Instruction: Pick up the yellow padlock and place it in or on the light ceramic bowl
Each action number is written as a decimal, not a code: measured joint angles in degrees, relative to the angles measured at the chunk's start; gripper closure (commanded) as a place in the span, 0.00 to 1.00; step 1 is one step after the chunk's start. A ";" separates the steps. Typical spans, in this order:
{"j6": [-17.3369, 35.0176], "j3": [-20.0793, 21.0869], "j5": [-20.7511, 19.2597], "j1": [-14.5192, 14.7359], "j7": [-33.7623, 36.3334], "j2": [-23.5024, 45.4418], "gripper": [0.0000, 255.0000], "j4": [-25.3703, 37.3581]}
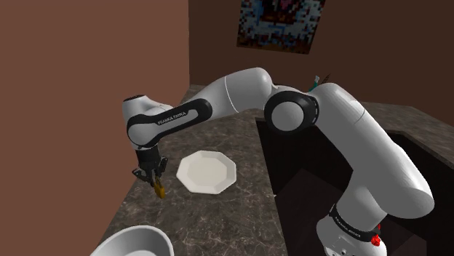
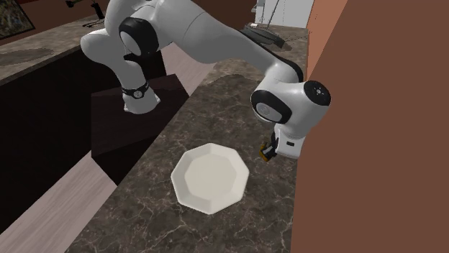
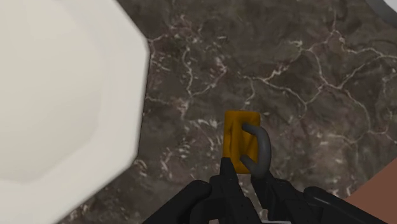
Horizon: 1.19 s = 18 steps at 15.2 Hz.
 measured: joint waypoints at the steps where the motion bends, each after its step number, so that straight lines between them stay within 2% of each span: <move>1: -0.04 -0.01 -0.01 -0.01 0.00 0.01 1.00 0.07; 7: -0.22 0.03 0.03 -0.01 -0.02 -0.13 1.00 0.07; 18: -5.28 0.55 0.53 -0.15 0.35 -4.12 1.00 1.15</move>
